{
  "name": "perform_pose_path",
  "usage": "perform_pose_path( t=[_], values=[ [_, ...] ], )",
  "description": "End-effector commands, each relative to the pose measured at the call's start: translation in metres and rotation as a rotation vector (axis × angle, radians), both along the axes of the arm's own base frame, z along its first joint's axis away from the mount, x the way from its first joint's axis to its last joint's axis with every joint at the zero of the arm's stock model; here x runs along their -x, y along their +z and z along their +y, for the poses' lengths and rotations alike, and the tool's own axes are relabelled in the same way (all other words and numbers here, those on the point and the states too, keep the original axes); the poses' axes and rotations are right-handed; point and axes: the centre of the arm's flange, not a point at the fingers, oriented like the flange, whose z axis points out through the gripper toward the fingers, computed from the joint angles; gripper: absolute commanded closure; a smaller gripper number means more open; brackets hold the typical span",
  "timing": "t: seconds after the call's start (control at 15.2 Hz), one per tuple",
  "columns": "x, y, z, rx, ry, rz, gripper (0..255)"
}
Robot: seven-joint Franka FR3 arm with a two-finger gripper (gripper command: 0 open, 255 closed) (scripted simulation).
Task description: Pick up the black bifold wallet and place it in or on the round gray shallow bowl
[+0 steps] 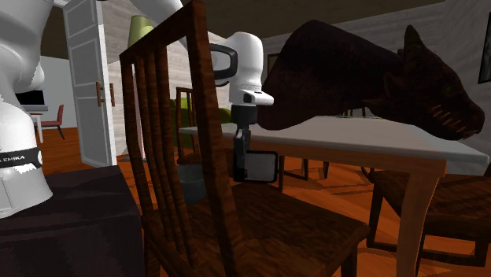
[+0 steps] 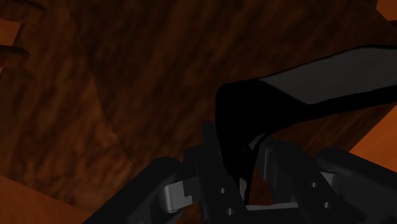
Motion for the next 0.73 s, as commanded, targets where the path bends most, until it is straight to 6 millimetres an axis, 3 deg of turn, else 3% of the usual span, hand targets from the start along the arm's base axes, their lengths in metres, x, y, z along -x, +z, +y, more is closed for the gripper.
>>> perform_pose_path(
  t=[0.0, 0.66],
  values=[
    [-0.001, 0.011, 0.000, 0.000, 0.000, 0.000, 255],
    [-0.001, 0.064, 0.000, 0.000, 0.000, 0.000, 255]
  ],
)
